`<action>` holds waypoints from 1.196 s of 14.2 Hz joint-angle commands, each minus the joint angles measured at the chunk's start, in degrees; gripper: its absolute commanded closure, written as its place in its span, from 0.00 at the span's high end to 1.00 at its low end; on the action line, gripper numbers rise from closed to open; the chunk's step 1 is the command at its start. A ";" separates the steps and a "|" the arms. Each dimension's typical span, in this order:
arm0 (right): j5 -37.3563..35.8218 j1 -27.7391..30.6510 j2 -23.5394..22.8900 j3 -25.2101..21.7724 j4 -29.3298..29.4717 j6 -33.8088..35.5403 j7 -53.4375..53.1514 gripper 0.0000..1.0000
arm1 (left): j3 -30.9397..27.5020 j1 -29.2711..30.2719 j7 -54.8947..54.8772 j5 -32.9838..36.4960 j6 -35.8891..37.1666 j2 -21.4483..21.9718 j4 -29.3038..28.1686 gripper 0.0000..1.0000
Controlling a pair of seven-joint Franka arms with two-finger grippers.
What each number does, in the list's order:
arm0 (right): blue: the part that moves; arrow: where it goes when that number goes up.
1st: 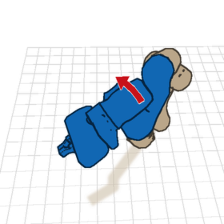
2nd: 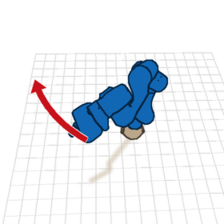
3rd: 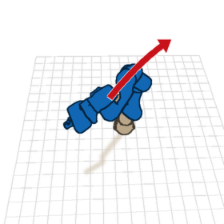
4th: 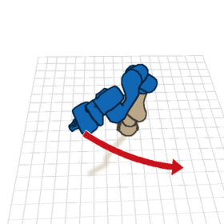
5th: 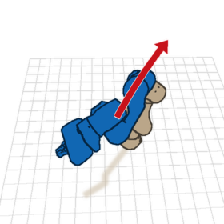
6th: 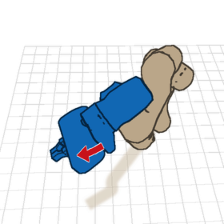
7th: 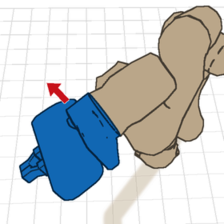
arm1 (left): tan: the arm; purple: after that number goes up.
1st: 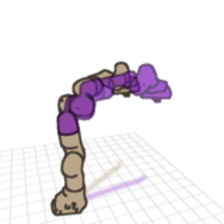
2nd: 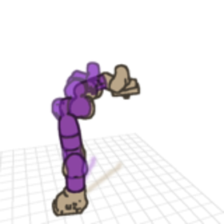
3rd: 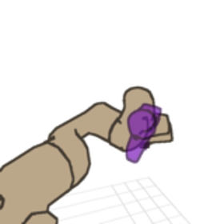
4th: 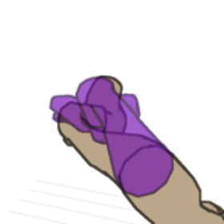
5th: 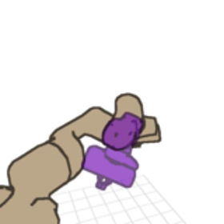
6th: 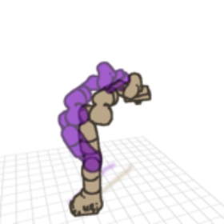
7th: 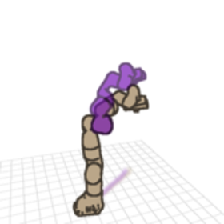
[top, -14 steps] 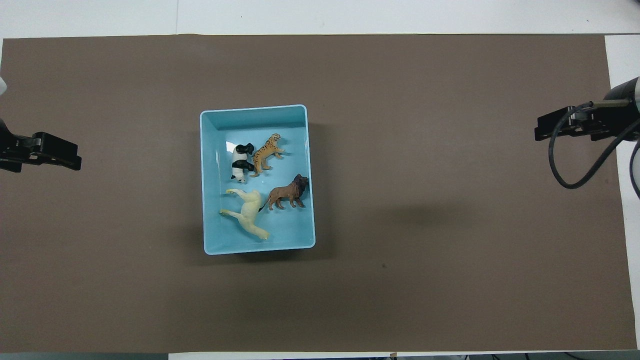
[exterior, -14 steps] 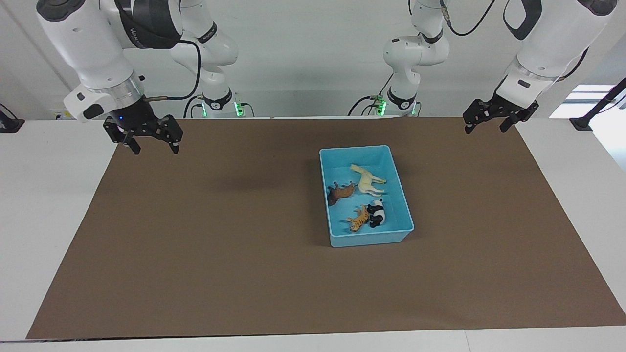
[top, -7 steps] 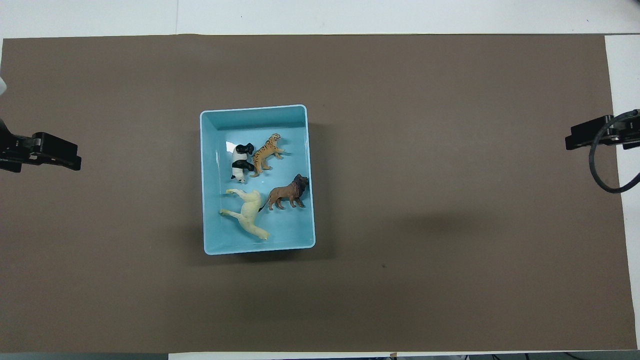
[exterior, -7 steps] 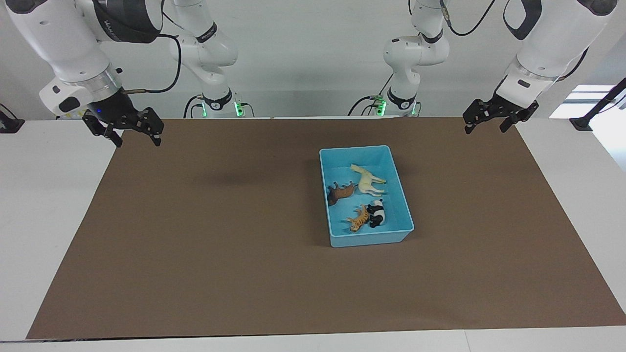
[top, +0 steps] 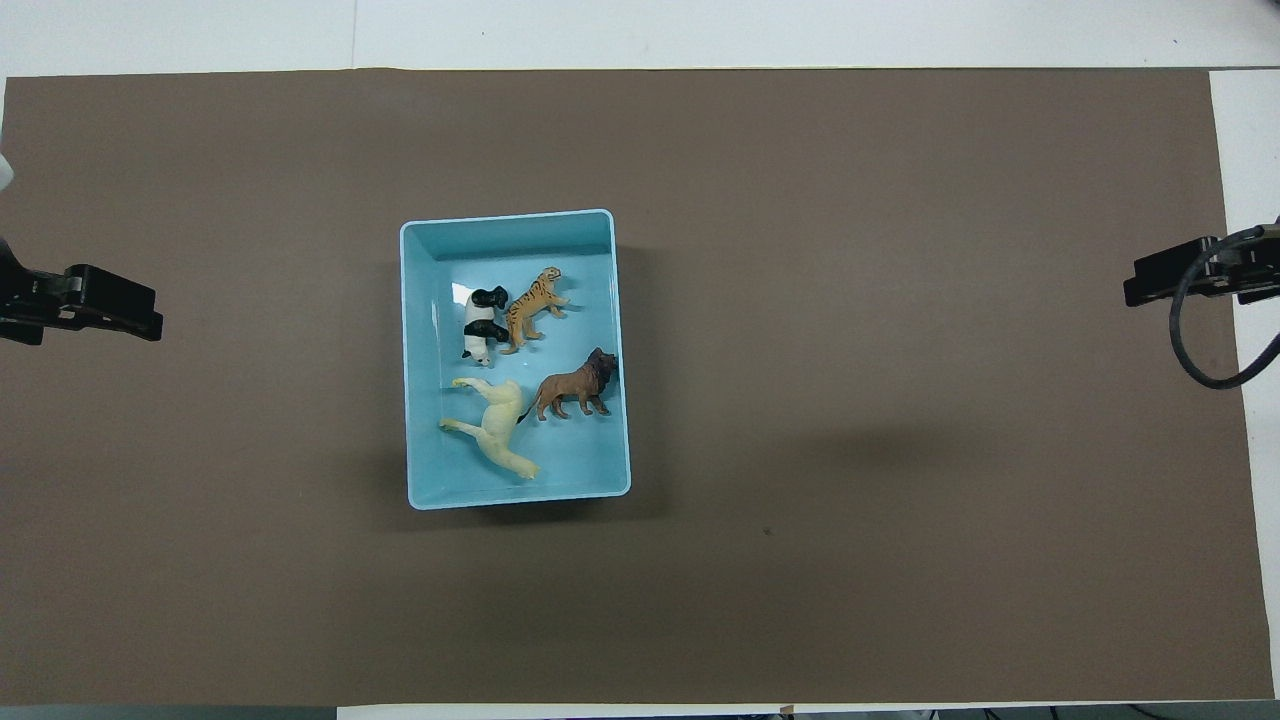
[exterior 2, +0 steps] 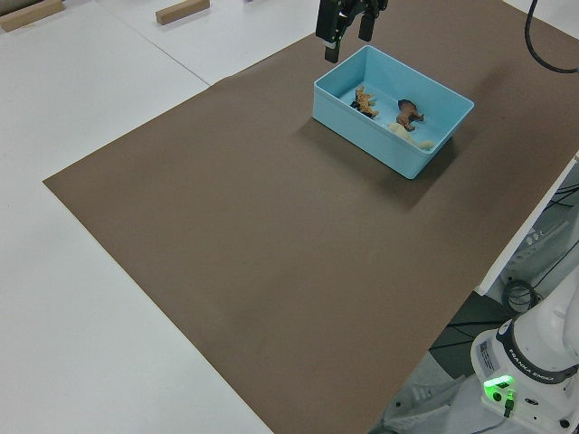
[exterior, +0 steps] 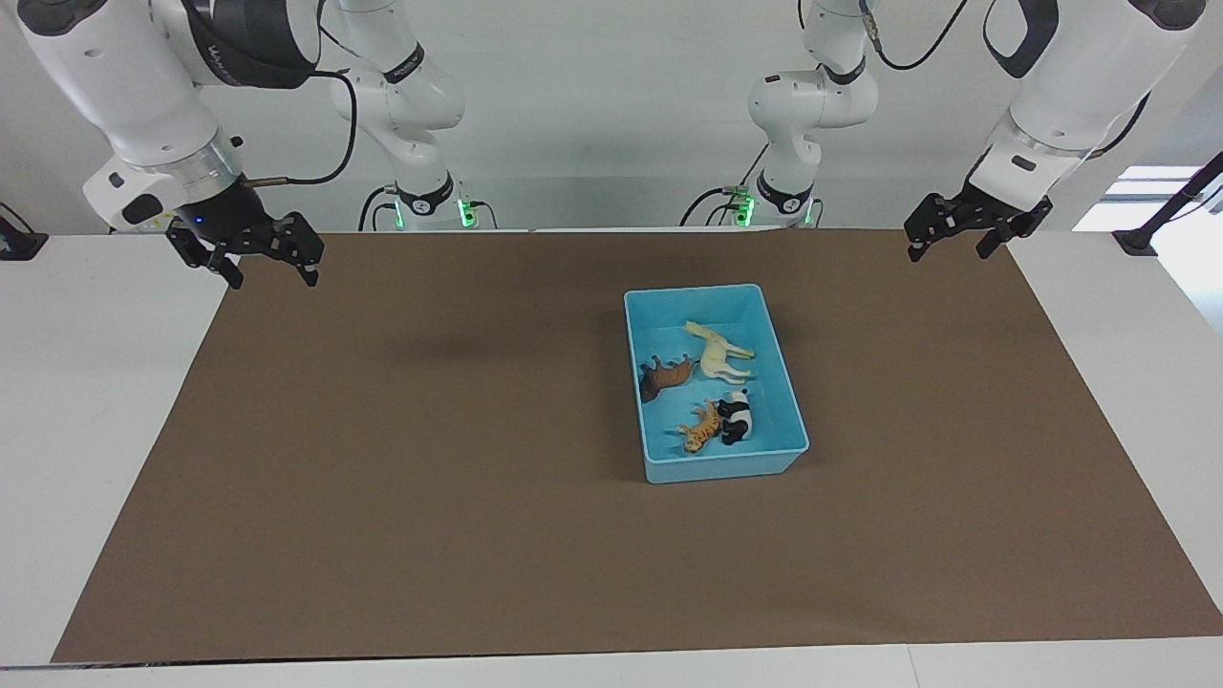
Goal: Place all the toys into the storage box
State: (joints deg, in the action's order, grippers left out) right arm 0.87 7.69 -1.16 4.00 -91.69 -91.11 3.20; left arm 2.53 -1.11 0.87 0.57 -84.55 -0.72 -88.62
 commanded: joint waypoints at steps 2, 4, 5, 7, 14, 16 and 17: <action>-0.70 1.01 1.60 0.57 -1.74 0.50 1.72 1.00 | 0.11 0.58 -0.87 -0.57 0.88 0.90 -0.58 1.00; -0.70 1.01 1.60 0.49 -1.74 0.41 1.64 1.00 | 0.11 0.58 -0.78 -0.57 0.88 0.90 -0.50 1.00; -0.70 0.92 1.60 0.57 -1.74 0.41 1.64 1.00 | 0.11 0.58 -0.78 -0.57 0.88 0.90 -0.50 1.00; -0.70 0.92 1.60 0.57 -1.74 0.41 1.55 1.00 | 0.11 0.58 -0.78 -0.57 0.88 0.90 -0.50 1.00; -3.31 1.80 1.60 0.66 -1.65 0.41 2.16 1.00 | 0.37 -0.56 -0.78 -0.57 0.61 0.90 -0.50 1.00; -5.44 1.19 1.60 0.66 -1.65 0.50 4.26 1.00 | 0.37 -0.65 -0.78 -0.57 0.52 0.90 -0.50 1.00; -5.36 1.19 1.60 0.75 -1.65 0.50 4.36 1.00 | 0.37 -0.65 -0.69 -0.57 0.52 0.90 -0.50 1.00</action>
State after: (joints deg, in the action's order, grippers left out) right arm -3.20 8.58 -1.13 4.18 -91.70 -90.87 5.66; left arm 3.37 -1.29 0.84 0.54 -84.54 -0.72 -88.63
